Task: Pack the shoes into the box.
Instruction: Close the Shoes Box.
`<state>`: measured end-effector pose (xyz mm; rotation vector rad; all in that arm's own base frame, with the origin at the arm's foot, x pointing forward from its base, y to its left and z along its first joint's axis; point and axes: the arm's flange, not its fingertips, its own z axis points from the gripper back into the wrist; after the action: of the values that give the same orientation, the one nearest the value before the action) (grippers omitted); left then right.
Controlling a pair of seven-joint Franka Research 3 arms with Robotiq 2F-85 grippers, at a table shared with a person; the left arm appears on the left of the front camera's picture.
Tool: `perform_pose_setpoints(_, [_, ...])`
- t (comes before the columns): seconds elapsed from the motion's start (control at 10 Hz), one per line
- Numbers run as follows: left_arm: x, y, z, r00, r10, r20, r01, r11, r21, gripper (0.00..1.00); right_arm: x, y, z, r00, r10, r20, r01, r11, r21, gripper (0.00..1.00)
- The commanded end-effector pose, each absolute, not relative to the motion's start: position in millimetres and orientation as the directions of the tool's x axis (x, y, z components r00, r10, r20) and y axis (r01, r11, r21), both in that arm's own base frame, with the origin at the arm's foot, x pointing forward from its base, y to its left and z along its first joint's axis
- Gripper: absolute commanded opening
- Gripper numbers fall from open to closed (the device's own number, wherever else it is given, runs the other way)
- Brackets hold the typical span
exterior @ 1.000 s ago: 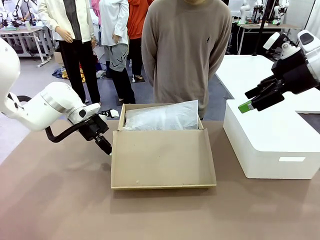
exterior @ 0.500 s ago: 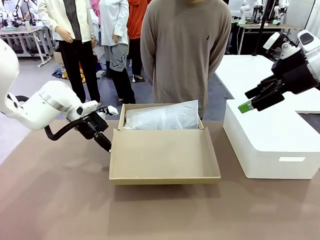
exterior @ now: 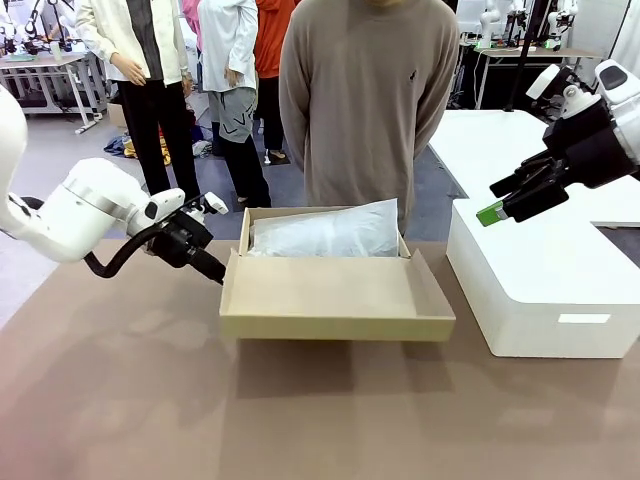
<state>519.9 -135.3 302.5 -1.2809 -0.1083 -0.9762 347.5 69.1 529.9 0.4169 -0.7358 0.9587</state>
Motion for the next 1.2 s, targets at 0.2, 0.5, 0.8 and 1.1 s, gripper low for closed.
perform_pose_setpoints(0.2, [512,-130,323,0.718,-0.406,0.565,0.623,0.014,-0.782,0.0,351,68,529,0.341,0.579,0.741,-0.864,0.503,0.004,1.0])
perform_pose_setpoints(0.5, [507,-127,331,0.763,-0.329,0.557,0.607,0.064,-0.792,0.0,351,68,529,0.341,0.579,0.741,-0.864,0.503,0.004,1.0])
perform_pose_setpoints(0.8, [499,-119,356,0.75,-0.291,0.594,0.651,0.167,-0.74,0.0,351,68,529,0.341,0.579,0.741,-0.864,0.503,0.004,1.0])
perform_pose_setpoints(1.1, [504,-107,389,0.733,-0.301,0.61,0.68,0.307,-0.666,0.0,351,68,529,0.341,0.579,0.741,-0.864,0.503,0.004,1.0])
